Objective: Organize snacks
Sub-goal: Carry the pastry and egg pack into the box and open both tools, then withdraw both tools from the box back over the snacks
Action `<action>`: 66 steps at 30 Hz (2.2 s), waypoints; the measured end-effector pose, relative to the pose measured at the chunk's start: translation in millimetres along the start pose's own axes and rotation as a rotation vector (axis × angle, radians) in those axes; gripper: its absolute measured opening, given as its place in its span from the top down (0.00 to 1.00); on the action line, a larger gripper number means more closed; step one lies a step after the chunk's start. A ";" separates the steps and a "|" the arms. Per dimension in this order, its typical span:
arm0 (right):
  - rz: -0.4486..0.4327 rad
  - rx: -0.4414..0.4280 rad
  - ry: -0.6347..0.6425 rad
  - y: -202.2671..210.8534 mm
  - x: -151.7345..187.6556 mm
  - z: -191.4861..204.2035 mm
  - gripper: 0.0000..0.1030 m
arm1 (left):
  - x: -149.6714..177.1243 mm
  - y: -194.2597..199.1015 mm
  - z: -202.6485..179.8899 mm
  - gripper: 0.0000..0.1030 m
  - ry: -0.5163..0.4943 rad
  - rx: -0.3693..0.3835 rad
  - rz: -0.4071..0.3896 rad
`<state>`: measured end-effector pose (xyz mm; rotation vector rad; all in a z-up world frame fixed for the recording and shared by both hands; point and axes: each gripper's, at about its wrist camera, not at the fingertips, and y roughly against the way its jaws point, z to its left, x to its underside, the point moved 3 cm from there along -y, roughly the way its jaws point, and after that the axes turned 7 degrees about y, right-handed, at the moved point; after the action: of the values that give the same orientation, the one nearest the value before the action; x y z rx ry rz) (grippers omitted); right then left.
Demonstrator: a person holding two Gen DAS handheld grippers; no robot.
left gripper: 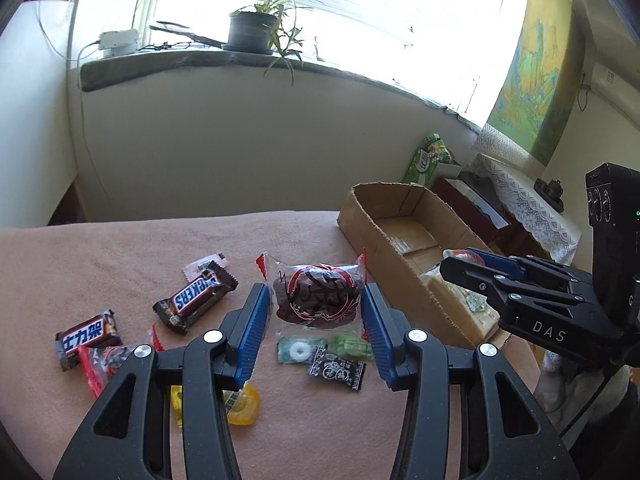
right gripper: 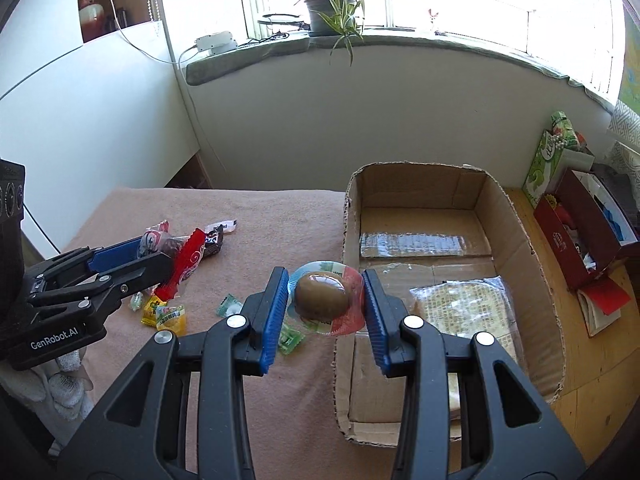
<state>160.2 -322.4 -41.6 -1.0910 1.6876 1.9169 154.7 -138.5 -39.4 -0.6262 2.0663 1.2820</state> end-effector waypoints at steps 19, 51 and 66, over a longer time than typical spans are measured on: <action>0.040 0.072 -0.088 -38.4 -28.8 -97.2 0.62 | -32.5 -67.7 -64.2 0.55 -0.078 0.083 0.043; 0.074 0.135 -0.160 -62.0 -32.4 -139.9 0.41 | -35.4 -100.8 -88.7 0.49 -0.116 0.093 0.084; 0.044 0.142 -0.140 -27.8 -31.0 -116.3 0.41 | -36.1 -57.6 -74.2 0.49 -0.085 0.095 0.034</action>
<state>235.4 -420.2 -35.9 -0.8535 1.7525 1.8218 199.6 -227.2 -23.9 -0.4880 2.0624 1.1999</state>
